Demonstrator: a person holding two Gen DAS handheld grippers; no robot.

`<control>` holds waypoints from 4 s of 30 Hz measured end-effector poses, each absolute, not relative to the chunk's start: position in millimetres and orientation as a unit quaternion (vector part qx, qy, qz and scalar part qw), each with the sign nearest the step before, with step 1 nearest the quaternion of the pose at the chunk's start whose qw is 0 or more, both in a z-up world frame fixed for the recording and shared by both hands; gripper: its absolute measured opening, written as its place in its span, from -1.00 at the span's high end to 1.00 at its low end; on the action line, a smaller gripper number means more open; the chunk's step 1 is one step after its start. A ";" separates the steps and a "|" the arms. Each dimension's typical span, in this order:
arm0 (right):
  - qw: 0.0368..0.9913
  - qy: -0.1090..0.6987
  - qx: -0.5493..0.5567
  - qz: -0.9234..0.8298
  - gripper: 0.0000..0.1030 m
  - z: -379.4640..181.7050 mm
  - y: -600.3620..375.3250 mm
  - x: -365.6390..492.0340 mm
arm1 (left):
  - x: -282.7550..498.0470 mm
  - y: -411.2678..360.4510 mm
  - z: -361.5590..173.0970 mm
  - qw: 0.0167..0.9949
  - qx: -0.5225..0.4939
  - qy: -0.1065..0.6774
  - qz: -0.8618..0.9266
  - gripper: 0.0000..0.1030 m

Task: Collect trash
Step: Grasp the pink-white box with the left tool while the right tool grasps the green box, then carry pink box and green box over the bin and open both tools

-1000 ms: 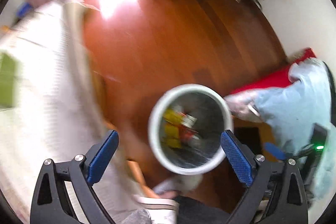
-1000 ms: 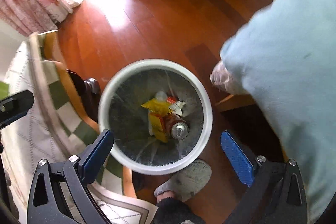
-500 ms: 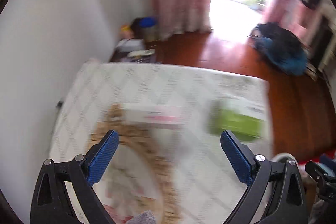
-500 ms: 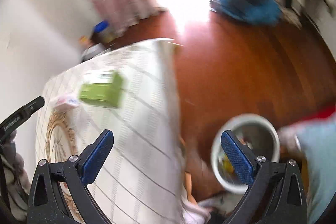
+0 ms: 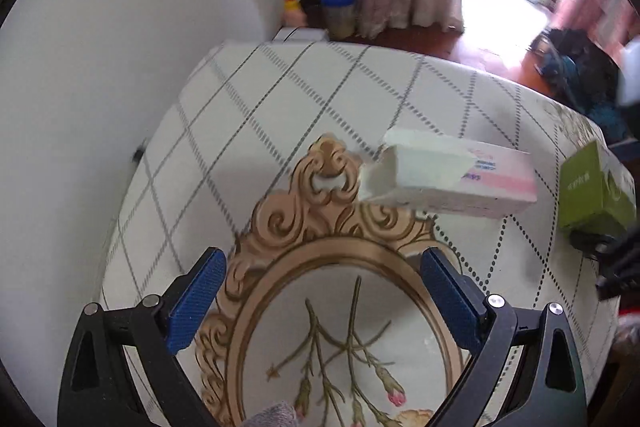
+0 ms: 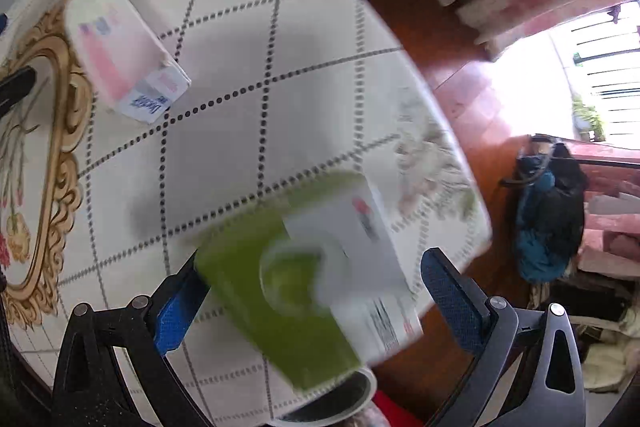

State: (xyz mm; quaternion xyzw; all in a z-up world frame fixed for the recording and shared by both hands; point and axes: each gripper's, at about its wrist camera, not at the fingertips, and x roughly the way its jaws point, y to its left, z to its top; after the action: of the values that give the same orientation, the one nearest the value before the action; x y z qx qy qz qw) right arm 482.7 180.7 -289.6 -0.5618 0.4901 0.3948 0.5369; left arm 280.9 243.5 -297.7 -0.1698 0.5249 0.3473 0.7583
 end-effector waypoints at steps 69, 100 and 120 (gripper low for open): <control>0.634 0.693 -0.177 0.295 -0.52 -242.1 -61.6 295.6 | 149.5 101.8 -285.1 0.739 -0.259 0.576 0.235 0.33; 0.782 0.613 0.020 0.113 -0.49 -189.4 -340.9 438.5 | 427.0 -91.8 -269.3 0.767 -0.313 0.557 -0.060 0.33; 0.750 0.660 -0.037 0.023 -1.00 -305.6 -365.0 527.4 | 514.1 -120.3 -360.2 0.688 -0.350 0.630 -0.084 -0.92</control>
State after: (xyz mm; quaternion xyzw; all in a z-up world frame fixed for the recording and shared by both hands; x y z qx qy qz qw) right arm 527.4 -365.0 -305.6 -0.0368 0.6596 0.0230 0.7504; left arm 514.1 -120.3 -360.2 -0.3503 0.6302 -0.0838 0.6879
